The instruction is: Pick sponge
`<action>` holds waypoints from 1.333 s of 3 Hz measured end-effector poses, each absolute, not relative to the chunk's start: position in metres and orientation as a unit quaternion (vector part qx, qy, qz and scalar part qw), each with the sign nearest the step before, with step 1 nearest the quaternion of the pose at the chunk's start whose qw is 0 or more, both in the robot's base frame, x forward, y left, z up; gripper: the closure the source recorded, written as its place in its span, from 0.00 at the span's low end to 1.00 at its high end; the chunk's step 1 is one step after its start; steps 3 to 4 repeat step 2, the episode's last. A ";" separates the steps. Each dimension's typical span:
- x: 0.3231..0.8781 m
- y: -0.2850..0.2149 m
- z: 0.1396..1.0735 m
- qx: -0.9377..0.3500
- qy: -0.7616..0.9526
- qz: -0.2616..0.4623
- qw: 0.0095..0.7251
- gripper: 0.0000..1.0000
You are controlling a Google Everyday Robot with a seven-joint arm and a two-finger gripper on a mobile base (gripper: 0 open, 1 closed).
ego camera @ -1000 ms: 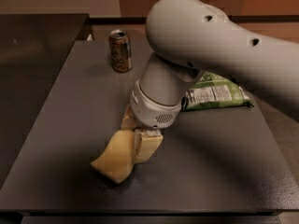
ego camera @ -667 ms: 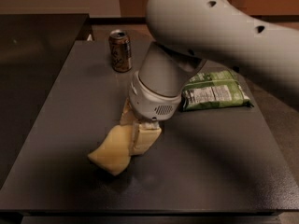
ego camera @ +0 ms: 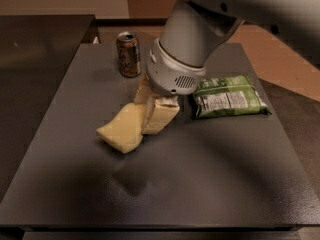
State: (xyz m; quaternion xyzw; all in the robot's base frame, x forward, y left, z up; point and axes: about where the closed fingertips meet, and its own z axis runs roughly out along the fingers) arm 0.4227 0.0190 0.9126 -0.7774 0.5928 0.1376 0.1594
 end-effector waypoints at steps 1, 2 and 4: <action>0.442 0.005 0.977 -0.768 0.593 0.125 0.206 1.00; 0.442 0.005 0.977 -0.768 0.593 0.124 0.206 1.00; 0.442 0.005 0.977 -0.768 0.593 0.124 0.206 1.00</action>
Offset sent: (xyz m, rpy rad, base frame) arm 0.0270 -0.0260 0.0900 0.0744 -0.0731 -0.0295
